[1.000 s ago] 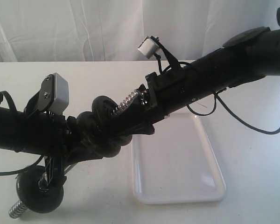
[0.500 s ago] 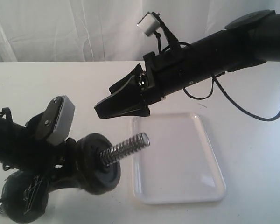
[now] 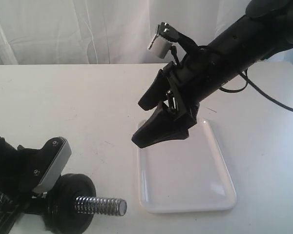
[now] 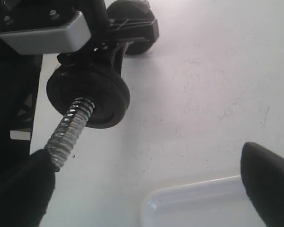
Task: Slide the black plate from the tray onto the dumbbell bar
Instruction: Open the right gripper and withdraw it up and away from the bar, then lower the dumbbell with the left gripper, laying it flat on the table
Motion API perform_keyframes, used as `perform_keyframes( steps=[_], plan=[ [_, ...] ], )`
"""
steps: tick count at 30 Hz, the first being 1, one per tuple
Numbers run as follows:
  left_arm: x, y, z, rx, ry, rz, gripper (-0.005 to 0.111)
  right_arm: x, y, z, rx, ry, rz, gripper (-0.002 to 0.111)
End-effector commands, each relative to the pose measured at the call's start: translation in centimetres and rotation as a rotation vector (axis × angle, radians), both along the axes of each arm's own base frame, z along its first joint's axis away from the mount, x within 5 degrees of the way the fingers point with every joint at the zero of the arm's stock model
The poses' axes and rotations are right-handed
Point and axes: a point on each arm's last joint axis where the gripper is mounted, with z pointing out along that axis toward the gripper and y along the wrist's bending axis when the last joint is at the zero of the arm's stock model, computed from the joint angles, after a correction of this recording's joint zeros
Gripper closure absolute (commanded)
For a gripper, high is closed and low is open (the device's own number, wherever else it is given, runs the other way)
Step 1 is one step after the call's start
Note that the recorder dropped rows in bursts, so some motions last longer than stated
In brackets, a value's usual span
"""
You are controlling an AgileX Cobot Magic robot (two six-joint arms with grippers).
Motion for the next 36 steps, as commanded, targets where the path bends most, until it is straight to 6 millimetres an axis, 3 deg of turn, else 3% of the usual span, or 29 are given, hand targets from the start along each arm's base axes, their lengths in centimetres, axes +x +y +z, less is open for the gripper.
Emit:
perform_keyframes(
  steps=[1, 5, 11, 17, 20, 25, 31, 36],
  plan=[
    [2.9, -2.9, 5.9, -0.66, 0.104, 0.531, 0.107, -0.6, -0.5, 1.6, 0.008, -0.03, -0.01, 0.003],
    [3.6, -2.6, 5.8, -0.655, 0.08, 0.614, 0.107, -1.3, -0.8, 2.8, 0.014, -0.071, -0.01, 0.003],
    [3.1, -2.9, 6.1, -0.691, 0.116, 0.567, 0.107, -2.3, -1.2, 4.4, 0.023, -0.055, -0.063, 0.003],
    [3.0, -3.1, 6.5, -0.735, 0.147, 0.558, 0.107, -2.7, -1.5, 4.6, -0.006, -0.021, -0.111, 0.005],
    [3.0, -3.1, 6.5, -0.737, 0.148, 0.558, 0.107, -3.2, -1.7, 5.3, 0.005, -0.031, -0.12, 0.025],
    [2.9, -3.2, 6.7, -0.758, 0.177, 0.552, 0.107, -3.0, -2.6, 6.5, -0.037, -0.183, -0.214, 0.108],
    [2.5, -4.0, 6.8, -0.769, 0.192, 0.549, 0.107, -1.7, -3.3, 6.6, -0.074, -0.189, -0.441, 0.108],
    [4.1, -4.5, 8.4, -0.766, 0.142, 0.633, 0.107, -1.5, -3.5, 6.5, -0.089, -0.185, -0.49, 0.108]
  ],
)
